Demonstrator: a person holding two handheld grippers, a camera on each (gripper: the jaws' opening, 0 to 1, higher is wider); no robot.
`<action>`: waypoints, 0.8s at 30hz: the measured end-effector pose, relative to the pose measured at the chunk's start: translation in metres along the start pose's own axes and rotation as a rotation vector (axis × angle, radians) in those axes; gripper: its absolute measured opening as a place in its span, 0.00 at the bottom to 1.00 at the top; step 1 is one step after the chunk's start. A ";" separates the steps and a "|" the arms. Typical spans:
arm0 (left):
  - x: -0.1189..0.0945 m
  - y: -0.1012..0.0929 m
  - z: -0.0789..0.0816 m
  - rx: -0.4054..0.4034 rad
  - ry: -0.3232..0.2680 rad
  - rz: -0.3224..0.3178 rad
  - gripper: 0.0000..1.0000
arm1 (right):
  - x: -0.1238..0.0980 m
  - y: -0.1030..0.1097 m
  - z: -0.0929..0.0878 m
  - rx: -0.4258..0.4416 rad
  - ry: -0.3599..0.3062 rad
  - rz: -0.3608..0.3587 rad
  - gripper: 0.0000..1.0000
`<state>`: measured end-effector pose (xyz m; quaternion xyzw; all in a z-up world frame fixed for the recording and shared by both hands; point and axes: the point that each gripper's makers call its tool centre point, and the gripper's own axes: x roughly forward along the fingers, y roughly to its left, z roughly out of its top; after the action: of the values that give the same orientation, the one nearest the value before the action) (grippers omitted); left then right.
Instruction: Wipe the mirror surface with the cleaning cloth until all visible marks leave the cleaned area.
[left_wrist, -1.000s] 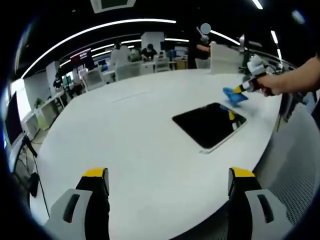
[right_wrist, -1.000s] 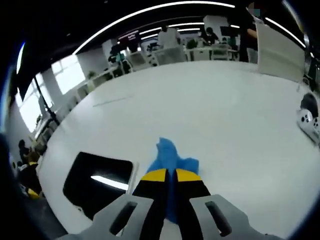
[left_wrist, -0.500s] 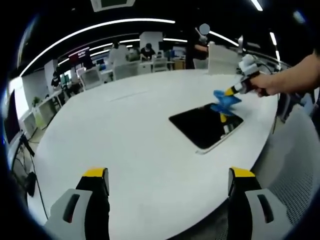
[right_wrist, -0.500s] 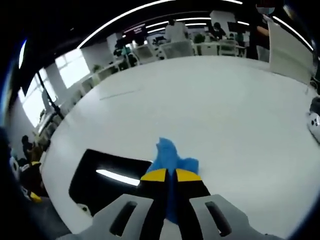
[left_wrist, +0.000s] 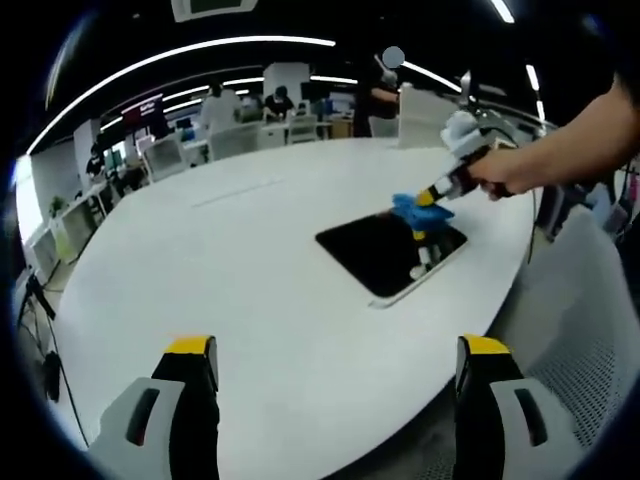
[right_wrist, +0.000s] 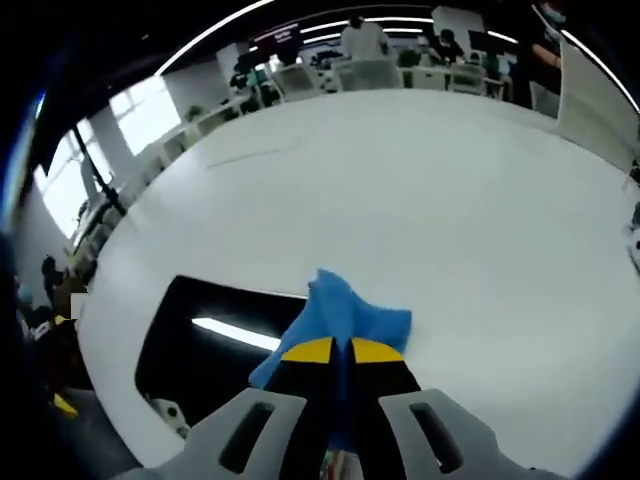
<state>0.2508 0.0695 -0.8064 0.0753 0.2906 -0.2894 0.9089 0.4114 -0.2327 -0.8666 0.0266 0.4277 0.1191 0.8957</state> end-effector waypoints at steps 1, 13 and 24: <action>0.000 -0.002 0.000 -0.007 -0.003 -0.011 0.99 | 0.001 0.002 0.001 -0.001 -0.001 -0.007 0.00; 0.000 -0.001 0.002 0.004 -0.016 -0.013 0.99 | 0.011 0.033 0.006 0.050 -0.008 -0.052 0.00; -0.001 0.005 0.010 0.001 -0.060 0.037 0.98 | 0.018 0.058 0.008 -0.037 0.030 0.009 0.00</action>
<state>0.2581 0.0715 -0.7983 0.0723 0.2615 -0.2749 0.9224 0.4177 -0.1721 -0.8663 0.0100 0.4387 0.1317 0.8889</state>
